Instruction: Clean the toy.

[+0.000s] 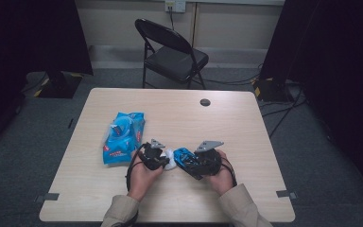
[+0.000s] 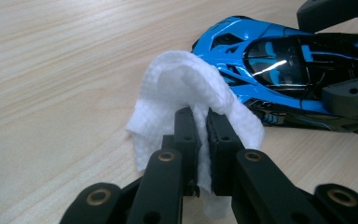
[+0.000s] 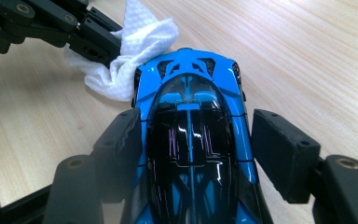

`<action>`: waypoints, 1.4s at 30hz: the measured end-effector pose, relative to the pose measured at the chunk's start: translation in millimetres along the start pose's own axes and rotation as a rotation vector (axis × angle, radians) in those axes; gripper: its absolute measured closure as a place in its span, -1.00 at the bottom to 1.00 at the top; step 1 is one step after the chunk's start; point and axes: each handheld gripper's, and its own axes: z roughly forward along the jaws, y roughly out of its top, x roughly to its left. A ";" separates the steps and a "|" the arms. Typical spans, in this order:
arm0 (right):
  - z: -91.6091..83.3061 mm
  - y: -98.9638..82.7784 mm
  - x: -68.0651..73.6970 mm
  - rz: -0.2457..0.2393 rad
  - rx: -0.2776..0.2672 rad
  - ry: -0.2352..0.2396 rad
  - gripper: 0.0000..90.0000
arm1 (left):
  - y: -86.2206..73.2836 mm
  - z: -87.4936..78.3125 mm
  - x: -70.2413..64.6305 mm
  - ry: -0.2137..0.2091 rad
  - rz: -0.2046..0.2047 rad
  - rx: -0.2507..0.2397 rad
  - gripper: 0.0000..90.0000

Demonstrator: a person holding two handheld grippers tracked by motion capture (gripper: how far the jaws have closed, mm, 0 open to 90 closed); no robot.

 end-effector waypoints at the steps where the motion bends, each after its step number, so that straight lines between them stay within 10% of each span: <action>1: 0.0 -0.1 0.0 0.000 -0.001 0.000 -0.23 | 0.2 0.2 -0.8 0.000 0.000 0.001 0.88; 42: 0.4 0.3 1.0 -0.003 -0.002 -0.008 -0.24 | -4.0 3.9 -43.8 -0.130 0.100 0.046 0.89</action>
